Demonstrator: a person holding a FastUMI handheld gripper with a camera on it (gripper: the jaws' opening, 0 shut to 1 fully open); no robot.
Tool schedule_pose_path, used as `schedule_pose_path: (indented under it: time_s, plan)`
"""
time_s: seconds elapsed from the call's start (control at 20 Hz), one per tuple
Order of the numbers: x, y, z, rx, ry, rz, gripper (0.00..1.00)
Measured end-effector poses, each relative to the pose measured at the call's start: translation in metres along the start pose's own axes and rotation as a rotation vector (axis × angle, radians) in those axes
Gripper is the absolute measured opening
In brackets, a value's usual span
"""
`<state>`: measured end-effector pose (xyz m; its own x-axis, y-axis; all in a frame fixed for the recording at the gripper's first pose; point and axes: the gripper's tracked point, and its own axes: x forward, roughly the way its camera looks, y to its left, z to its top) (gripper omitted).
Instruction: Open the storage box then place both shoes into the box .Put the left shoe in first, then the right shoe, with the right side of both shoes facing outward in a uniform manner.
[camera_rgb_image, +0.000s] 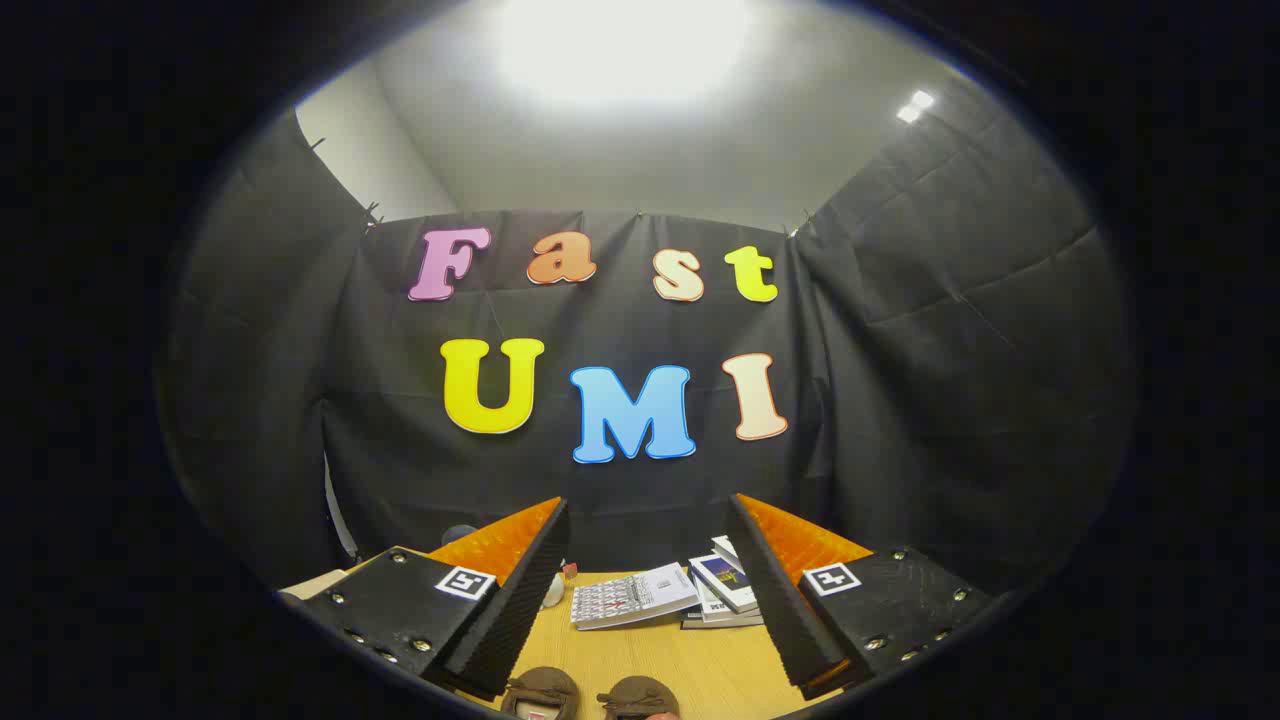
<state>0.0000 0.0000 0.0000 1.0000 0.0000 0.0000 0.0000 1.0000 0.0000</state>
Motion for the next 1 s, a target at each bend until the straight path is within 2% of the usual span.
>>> schedule_pose_path:
  time_s: [0.4,1.0]
  plan:
    - [0.001,0.003,-0.001,-0.036,-0.007,0.037,0.96]
    - [-0.002,0.002,-0.013,-0.022,0.008,0.060,0.96]
